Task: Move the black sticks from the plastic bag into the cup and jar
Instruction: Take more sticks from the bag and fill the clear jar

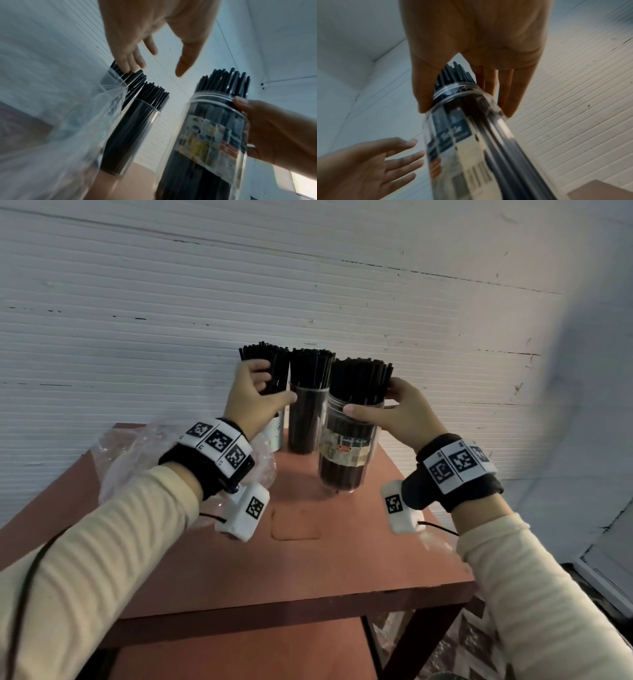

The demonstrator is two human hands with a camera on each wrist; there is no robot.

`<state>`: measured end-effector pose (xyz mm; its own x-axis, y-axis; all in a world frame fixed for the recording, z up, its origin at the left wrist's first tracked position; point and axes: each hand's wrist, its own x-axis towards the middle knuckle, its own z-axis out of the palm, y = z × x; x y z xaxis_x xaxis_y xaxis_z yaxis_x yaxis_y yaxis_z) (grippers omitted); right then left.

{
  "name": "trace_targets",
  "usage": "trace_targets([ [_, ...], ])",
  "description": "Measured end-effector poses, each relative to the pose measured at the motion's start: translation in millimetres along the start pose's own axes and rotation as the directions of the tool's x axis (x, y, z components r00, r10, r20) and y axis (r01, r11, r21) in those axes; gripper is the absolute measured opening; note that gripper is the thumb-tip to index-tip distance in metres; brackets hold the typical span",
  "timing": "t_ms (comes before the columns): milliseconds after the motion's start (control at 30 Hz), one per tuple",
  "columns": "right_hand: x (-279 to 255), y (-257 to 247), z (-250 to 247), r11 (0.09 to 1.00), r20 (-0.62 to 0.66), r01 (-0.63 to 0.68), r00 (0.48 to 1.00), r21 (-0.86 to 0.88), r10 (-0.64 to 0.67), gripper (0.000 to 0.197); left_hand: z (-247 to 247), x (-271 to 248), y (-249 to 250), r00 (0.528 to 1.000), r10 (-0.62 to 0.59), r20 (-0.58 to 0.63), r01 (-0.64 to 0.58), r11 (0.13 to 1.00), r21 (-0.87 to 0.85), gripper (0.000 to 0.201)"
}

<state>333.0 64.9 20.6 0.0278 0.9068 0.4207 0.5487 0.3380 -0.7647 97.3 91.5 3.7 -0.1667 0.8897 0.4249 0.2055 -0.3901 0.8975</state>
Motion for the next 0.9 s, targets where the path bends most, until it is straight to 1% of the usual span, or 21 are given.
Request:
trace_targets([
  [33, 5, 5, -3, 1.0, -0.045, -0.011, 0.999, -0.002, 0.011, 0.084, 1, 10, 0, 0.996, 0.004, -0.086, -0.002, 1.0, 0.022, 0.068],
  [67, 11, 9, -6, 1.0, -0.093, -0.02, 0.995, 0.001, 0.02, 0.083, 2, 22, -2, 0.99, 0.001, -0.142, 0.006, 0.999, 0.049, 0.075],
  [133, 23, 17, -9, 0.999, -0.177, -0.042, 0.983, 0.011, 0.044, 0.08, 3, 45, -8, 0.982, -0.046, -0.182, 0.067, 0.992, 0.106, 0.094],
  [200, 38, 24, -8, 0.997, -0.226, -0.069, 0.972, 0.019, 0.071, 0.078, 3, 63, -18, 0.979, -0.143, -0.146, 0.167, 0.972, 0.166, 0.111],
  [267, 53, 30, -5, 0.995, -0.241, -0.098, 0.965, 0.024, 0.101, 0.077, 4, 75, -31, 0.972, -0.226, -0.07, 0.236, 0.947, 0.219, 0.12],
  [367, 76, 41, 4, 0.989, -0.222, -0.144, 0.965, 0.01, 0.143, 0.073, 6, 79, -47, 0.948, -0.319, 0.015, 0.306, 0.92, 0.244, 0.118],
  [433, 90, 48, 12, 0.986, -0.196, -0.167, 0.967, -0.009, 0.162, 0.07, 6, 80, -57, 0.933, -0.358, 0.027, 0.341, 0.907, 0.248, 0.116],
  [500, 100, 51, 21, 0.983, -0.169, -0.181, 0.97, -0.026, 0.174, 0.069, 3, 87, -76, 0.929, -0.367, 0.035, 0.349, 0.907, 0.236, 0.119],
  [567, 108, 52, 30, 0.98, -0.153, -0.196, 0.97, -0.023, 0.19, 0.07, 0, 98, -98, 0.932, -0.359, 0.045, 0.34, 0.913, 0.225, 0.114],
  [600, 111, 51, 33, 0.979, -0.149, -0.204, 0.969, -0.019, 0.199, 0.07, 0, 97, -97, 0.931, -0.361, 0.05, 0.341, 0.91, 0.234, 0.105],
  [667, 117, 49, 38, 0.976, -0.144, -0.217, 0.967, -0.022, 0.212, 0.072, -1, 87, -85, 0.936, -0.344, 0.077, 0.316, 0.915, 0.252, 0.073],
  [700, 118, 49, 40, 0.975, -0.145, -0.22, 0.966, -0.021, 0.215, 0.074, -2, 84, -81, 0.936, -0.339, 0.098, 0.306, 0.918, 0.253, 0.061],
  [733, 119, 49, 41, 0.974, -0.145, -0.227, 0.964, -0.02, 0.222, 0.075, -3, 82, -80, 0.934, -0.341, 0.109, 0.307, 0.92, 0.243, 0.056],
  [833, 117, 49, 43, 0.971, -0.161, -0.238, 0.959, -0.019, 0.232, 0.076, -5, 77, -75, 0.933, -0.339, 0.122, 0.31, 0.928, 0.208, 0.057],
  [900, 114, 48, 44, 0.97, -0.158, -0.243, 0.959, -0.02, 0.237, 0.077, -6, 74, -72, 0.933, -0.338, 0.12, 0.306, 0.925, 0.225, 0.046],
])
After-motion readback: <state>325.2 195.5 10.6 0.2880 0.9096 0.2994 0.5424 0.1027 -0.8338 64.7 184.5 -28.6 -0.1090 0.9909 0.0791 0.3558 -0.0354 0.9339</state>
